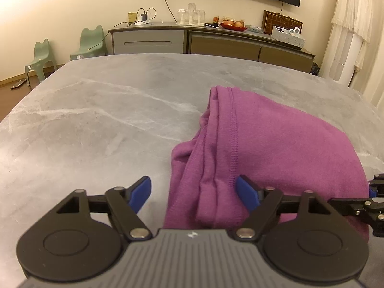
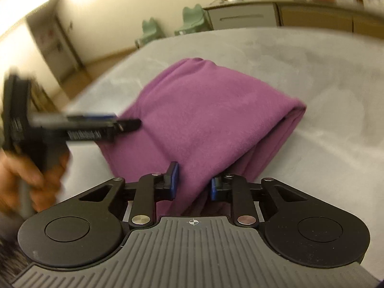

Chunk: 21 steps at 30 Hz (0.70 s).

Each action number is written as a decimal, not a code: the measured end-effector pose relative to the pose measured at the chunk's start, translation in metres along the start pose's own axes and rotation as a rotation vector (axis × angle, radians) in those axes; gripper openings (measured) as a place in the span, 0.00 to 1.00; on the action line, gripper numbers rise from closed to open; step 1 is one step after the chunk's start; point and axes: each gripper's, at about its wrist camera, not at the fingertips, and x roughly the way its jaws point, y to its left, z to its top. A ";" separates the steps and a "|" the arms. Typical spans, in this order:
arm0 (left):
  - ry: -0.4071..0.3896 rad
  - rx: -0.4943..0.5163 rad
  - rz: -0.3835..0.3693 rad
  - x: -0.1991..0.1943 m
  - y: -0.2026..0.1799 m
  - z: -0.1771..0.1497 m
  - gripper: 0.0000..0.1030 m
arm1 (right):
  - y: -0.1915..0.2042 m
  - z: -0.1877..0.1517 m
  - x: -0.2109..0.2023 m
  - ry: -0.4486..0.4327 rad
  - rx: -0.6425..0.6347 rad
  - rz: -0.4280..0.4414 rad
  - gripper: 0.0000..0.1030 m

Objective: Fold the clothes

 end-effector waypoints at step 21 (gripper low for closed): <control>-0.039 -0.055 -0.118 -0.027 0.031 0.027 0.73 | -0.039 0.015 -0.038 -0.009 0.056 -0.004 0.47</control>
